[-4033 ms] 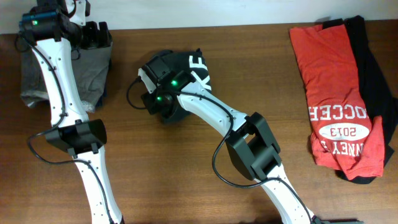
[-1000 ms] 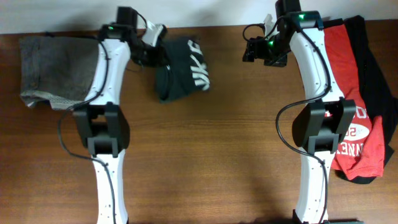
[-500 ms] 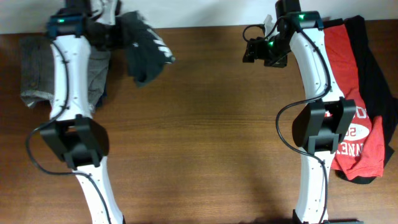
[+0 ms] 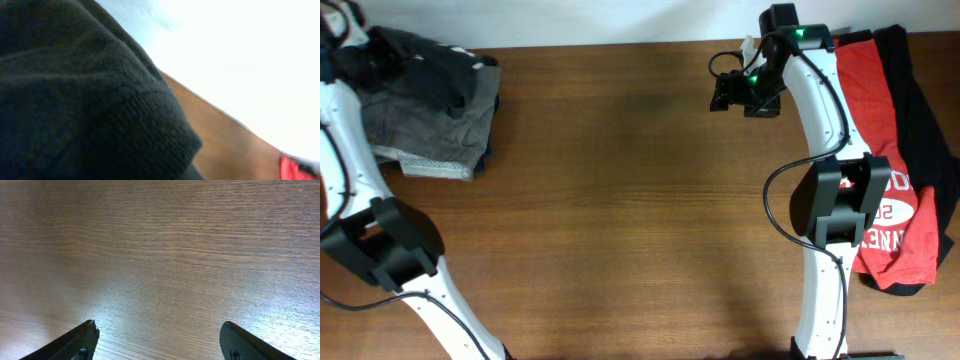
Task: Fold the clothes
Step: 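Carry the bundle left and place it on the grey garment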
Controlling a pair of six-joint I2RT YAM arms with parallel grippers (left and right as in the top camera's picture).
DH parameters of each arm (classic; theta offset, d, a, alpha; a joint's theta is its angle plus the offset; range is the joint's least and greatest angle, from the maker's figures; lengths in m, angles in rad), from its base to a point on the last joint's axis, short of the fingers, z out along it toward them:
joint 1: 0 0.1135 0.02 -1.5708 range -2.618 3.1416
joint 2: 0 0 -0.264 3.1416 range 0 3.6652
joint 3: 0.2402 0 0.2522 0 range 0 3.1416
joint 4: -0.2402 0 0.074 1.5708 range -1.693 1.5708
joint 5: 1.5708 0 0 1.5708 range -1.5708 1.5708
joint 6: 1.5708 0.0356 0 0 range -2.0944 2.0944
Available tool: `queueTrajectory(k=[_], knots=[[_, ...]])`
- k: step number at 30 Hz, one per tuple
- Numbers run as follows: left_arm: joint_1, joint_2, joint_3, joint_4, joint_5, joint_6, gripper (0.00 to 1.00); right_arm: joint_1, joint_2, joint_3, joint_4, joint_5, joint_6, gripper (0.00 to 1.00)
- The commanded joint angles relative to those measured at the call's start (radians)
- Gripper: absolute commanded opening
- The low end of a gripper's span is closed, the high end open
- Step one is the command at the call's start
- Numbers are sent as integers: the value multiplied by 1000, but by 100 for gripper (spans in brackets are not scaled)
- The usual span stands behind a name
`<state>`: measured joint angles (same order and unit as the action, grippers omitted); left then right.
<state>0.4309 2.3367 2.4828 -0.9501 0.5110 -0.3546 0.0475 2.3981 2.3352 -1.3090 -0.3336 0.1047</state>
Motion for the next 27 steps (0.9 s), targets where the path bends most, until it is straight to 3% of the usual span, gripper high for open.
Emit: queueTrajectory(k=[1, 16, 23, 24, 25, 26, 27], knots=[[3, -63, 22, 36, 13, -88, 1, 5, -34, -9, 0, 12, -5, 82], [19, 19, 21, 23, -113, -124, 1, 5, -34, -9, -15, 1, -5, 82], [54, 57, 20, -129, -196, -78, 1, 5, -34, -9, -21, 1, -5, 82], [60, 57, 20, -156, -209, -61, 2, 5, -34, -9, -20, 1, -5, 82], [66, 57, 20, -187, -220, -40, 11, 5, -34, -9, -19, 2, -5, 82], [72, 57, 20, -217, -225, -13, 20, 5, -34, -9, -18, 2, -5, 82], [78, 57, 20, -247, -226, 15, 35, 5, -34, -9, -15, 2, -5, 82]])
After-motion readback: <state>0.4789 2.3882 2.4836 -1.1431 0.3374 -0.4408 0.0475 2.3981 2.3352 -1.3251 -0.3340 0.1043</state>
